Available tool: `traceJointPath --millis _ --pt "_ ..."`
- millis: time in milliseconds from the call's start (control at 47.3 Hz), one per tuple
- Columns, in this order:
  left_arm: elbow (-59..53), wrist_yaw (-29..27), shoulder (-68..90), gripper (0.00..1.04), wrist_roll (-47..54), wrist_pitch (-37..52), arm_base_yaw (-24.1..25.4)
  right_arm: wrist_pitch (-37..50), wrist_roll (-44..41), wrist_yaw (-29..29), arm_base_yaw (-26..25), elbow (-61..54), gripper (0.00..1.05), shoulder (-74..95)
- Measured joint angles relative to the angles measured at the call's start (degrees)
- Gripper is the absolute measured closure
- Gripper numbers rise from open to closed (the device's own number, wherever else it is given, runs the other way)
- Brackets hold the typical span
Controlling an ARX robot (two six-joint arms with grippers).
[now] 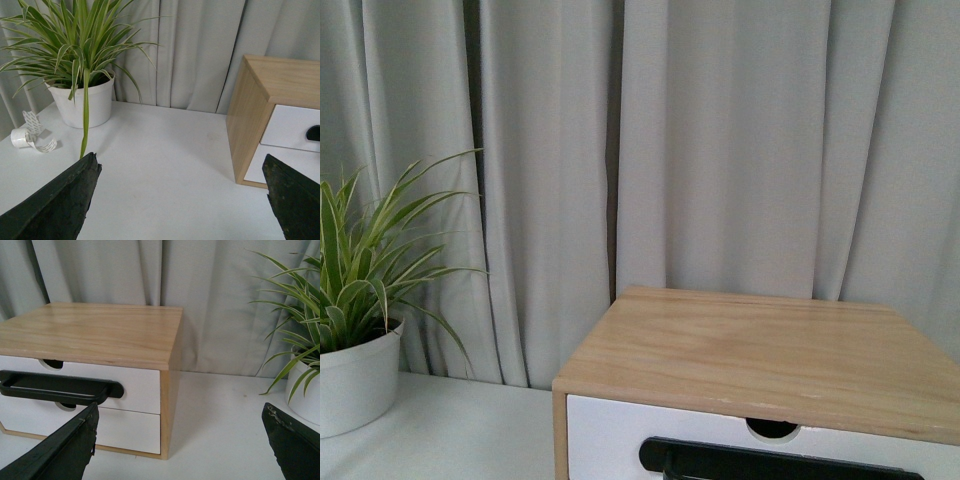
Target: Pull drawer
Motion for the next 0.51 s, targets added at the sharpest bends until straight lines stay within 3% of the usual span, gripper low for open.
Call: traceJointPath --millis 507 --pt "0.00 0.00 0.00 0.06 0.00 0.00 0.00 0.00 0.00 0.00 0.00 0.00 0.09 0.00"
